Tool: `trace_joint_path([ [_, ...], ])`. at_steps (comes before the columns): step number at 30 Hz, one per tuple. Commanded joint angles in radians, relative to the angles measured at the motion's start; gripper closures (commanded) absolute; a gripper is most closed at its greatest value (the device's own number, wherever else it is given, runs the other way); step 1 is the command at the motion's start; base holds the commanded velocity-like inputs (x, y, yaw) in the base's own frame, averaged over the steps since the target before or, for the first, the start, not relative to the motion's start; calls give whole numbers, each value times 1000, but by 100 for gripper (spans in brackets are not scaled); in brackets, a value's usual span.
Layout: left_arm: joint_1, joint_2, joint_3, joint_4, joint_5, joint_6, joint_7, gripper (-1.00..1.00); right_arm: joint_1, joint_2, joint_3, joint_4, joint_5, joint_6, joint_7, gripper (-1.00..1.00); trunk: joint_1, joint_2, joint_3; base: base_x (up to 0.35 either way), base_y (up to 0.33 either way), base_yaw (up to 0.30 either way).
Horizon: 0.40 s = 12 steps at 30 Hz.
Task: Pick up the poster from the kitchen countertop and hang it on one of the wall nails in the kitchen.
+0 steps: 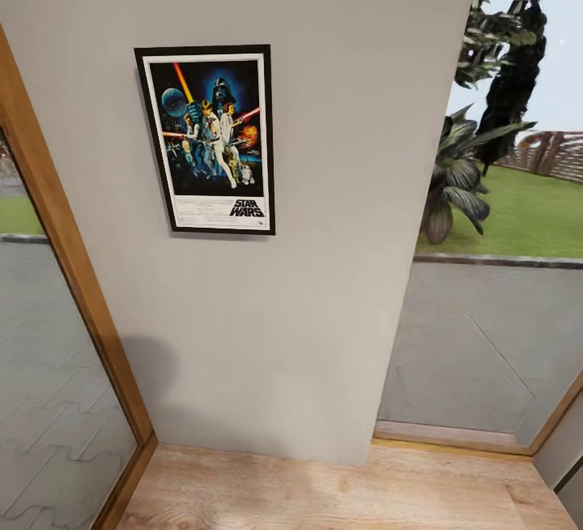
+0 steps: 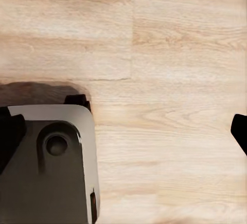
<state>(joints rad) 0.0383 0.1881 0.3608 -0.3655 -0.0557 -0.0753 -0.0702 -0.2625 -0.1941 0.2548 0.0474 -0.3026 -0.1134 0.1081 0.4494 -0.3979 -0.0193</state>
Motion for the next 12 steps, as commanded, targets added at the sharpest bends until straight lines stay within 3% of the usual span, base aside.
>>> trace_joint_path([
  [1, 0, -1, 9, 3, -6, -5, -1, -100, -2, 12, 7, 5, -11, -7, 4, -100, 1, -2, -2, 0, 0, 0],
  [4, 0, -2, 9, 8, -6, -9, 7, -100, -1, 35, 6, 5, -12, -7, 0, -100, 1, -2, -2, 0, 0, 0],
  [12, 0, -5, 8, 10, -5, -10, 10, -100, -1, 42, 6, 5, -12, -8, -1, -100, 1, -2, -2, 0, 0, 0],
])
